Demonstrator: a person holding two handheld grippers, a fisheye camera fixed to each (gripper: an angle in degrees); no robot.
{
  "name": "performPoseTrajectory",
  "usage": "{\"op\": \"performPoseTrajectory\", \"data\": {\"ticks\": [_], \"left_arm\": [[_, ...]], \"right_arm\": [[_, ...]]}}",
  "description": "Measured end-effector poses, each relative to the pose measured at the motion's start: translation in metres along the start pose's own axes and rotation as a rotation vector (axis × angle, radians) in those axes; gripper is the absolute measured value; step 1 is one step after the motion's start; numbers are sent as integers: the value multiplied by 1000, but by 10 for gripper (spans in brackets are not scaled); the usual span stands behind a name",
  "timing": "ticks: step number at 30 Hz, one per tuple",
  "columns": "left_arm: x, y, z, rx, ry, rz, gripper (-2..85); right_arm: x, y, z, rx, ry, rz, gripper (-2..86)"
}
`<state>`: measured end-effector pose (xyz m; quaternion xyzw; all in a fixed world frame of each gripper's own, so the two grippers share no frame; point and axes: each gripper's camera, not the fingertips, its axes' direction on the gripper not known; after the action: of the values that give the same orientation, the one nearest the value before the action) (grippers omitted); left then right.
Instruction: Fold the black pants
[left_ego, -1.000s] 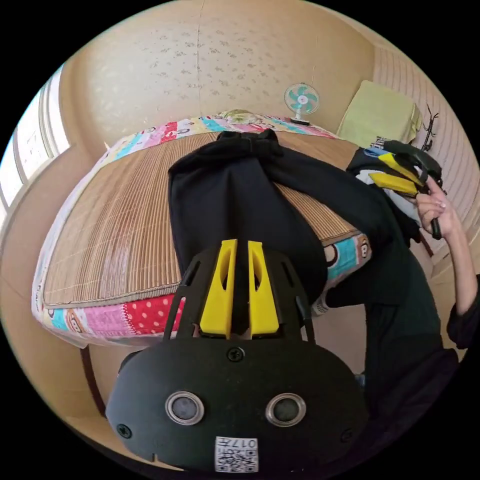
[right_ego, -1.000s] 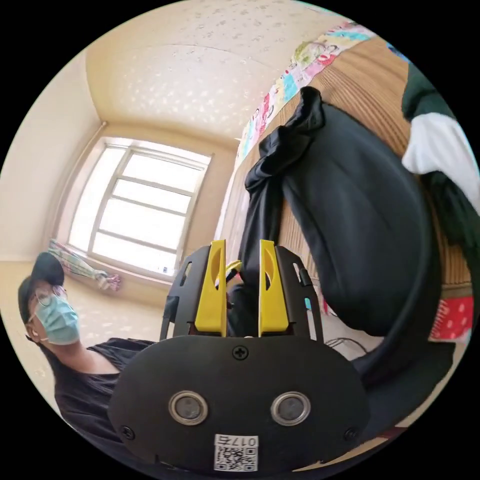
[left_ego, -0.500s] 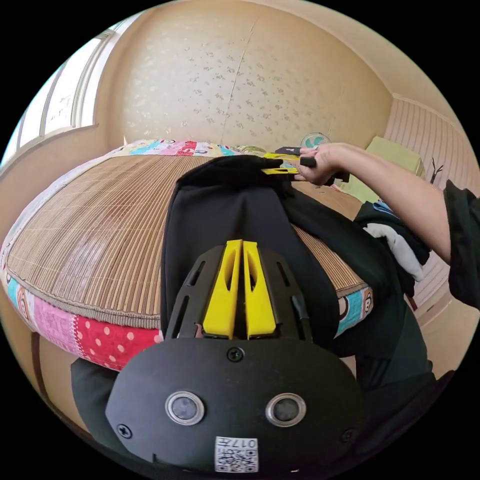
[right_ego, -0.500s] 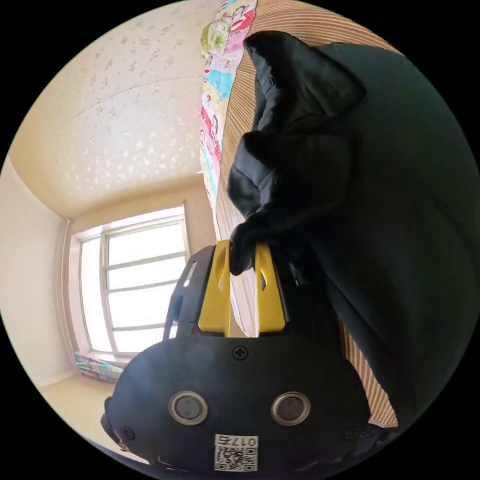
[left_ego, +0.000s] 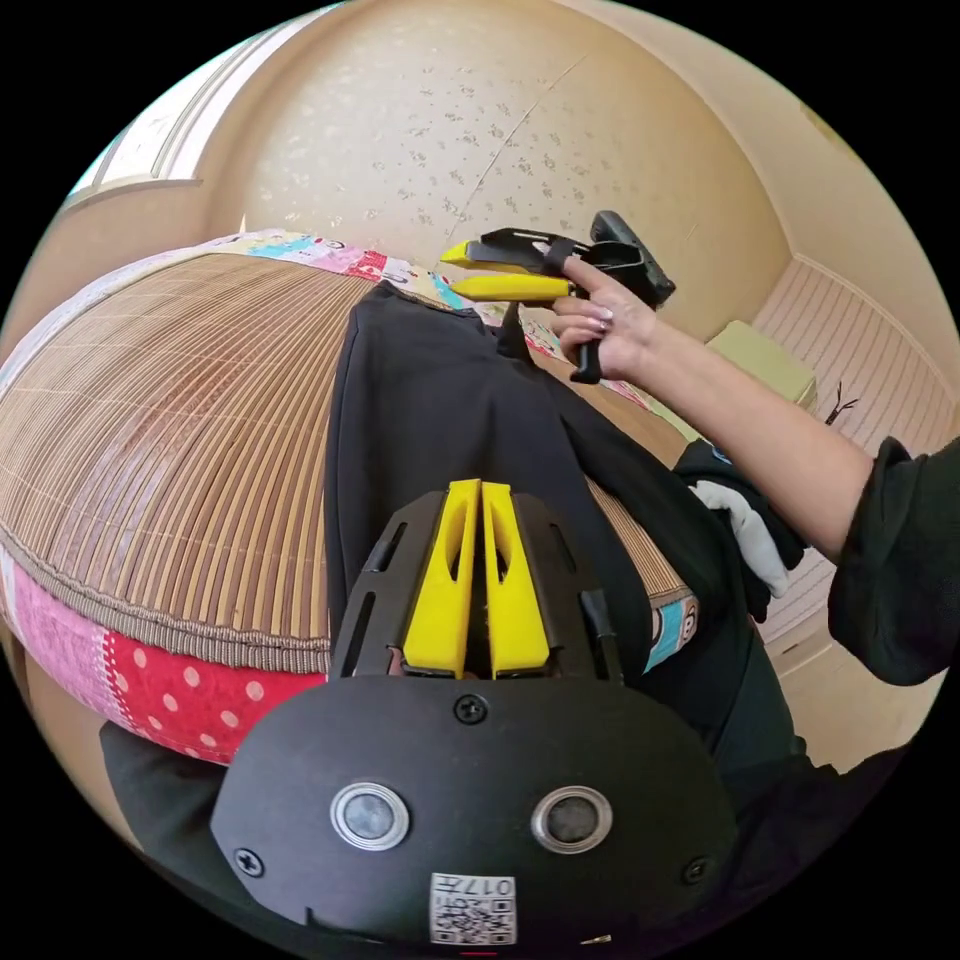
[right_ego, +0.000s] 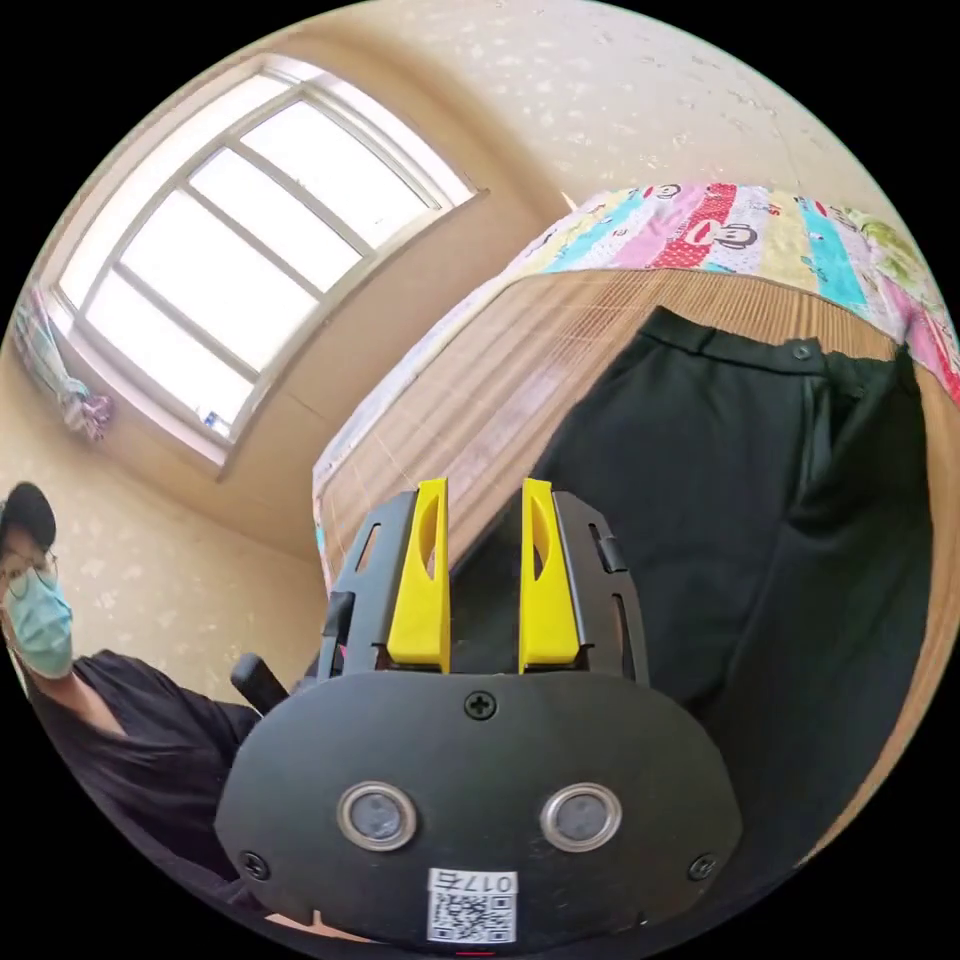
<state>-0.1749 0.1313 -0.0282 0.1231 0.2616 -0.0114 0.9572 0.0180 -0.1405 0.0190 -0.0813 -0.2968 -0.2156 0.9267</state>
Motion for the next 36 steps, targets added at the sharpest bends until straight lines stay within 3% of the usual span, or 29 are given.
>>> {"op": "performPoseTrajectory", "data": {"ticks": [6,10,13,18,23,28,33,36], "left_arm": [[3,5,1,11,-31,-10,-9],[4,9,2,26,-45,-29,-7],[10,12,1,27,-28,-22,4],[34,23,-8,-14,2,88,45],[104,41,-14,-61,280,287,56],[198,72,38,-355,428,426,104],[250,85,71,-478,482,547,140],[265,93,77,-529,449,554,119]], "right_arm": [[-12,239,-107,-90,513,344,113],[-19,362,-152,-90,562,581,134],[-17,400,-161,-55,614,661,153],[-23,409,-154,125,366,663,169],[-22,391,-120,33,373,637,152],[-24,396,-129,13,335,578,51],[-42,402,-159,100,182,498,36],[-46,401,-174,154,79,467,37]]}}
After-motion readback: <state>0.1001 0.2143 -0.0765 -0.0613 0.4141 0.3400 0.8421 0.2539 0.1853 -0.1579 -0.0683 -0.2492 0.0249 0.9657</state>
